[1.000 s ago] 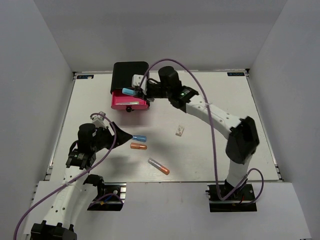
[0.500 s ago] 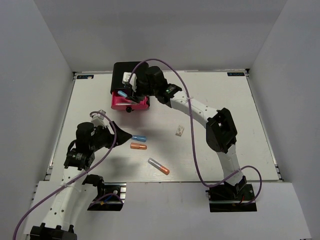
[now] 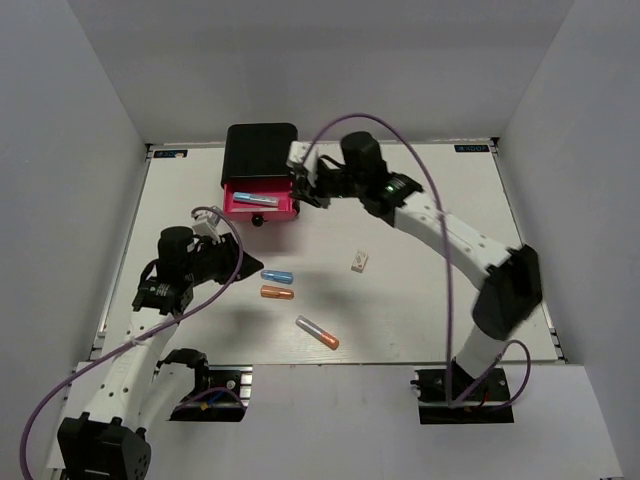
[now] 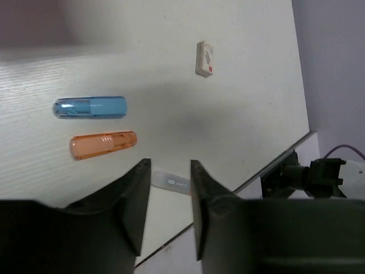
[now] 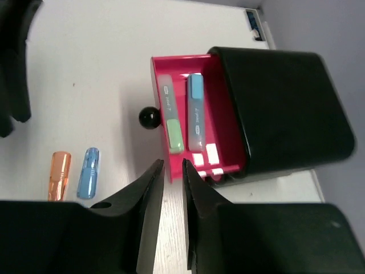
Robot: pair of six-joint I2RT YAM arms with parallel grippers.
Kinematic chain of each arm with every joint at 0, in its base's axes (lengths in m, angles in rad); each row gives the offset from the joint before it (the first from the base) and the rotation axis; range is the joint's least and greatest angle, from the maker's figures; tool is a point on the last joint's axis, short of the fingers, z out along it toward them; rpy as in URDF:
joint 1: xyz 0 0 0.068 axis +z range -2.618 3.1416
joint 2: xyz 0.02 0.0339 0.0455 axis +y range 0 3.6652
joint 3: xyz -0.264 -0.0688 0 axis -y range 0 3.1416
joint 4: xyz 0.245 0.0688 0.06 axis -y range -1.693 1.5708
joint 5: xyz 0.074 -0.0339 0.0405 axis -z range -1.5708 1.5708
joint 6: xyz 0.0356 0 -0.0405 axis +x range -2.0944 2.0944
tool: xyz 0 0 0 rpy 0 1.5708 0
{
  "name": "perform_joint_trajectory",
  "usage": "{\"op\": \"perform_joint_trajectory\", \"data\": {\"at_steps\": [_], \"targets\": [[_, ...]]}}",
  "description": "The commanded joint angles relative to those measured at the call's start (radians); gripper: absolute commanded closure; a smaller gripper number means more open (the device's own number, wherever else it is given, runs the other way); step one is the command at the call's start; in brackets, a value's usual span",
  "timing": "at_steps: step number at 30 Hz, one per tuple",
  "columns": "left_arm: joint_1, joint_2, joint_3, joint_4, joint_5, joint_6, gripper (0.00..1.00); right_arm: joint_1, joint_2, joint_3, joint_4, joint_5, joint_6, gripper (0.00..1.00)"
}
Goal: Sort the stationery into containers
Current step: Place the stationery into the container, then grab a piece of stationery with the left arm
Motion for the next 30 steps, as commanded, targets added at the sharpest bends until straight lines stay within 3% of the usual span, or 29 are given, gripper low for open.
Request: {"op": "perform_joint_trajectory", "data": {"at_steps": [1,7,13,15,16,19,25,30], "targets": [[-0.039,0.044,0.045,0.021,0.074,0.075,0.62,-0.028,-0.195,-0.267,-0.013,-0.022,0.007,0.75],[-0.192,0.220,0.129,0.012,0.087,0.176,0.63,-0.106,-0.405,-0.561,0.000,0.027,0.015,0.70],[-0.452,0.431,0.284,-0.104,-0.070,0.268,0.58,-0.180,-0.475,-0.615,-0.002,0.047,0.091,0.56],[-0.530,0.480,0.319,-0.161,-0.130,0.315,0.52,-0.209,-0.501,-0.625,-0.005,0.060,0.091,0.51],[-0.550,0.490,0.320,-0.207,-0.149,0.356,0.42,-0.228,-0.512,-0.624,-0.005,0.067,0.084,0.49],[-0.628,0.536,0.339,-0.246,-0.192,0.420,0.25,-0.274,-0.527,-0.621,-0.023,0.081,0.071,0.43],[-0.810,0.719,0.447,-0.294,-0.314,0.519,0.20,-0.398,-0.528,-0.598,-0.037,0.035,0.120,0.38],[-0.894,0.728,0.441,-0.262,-0.397,0.609,0.19,-0.478,-0.544,-0.615,-0.057,0.001,0.117,0.38]]}}
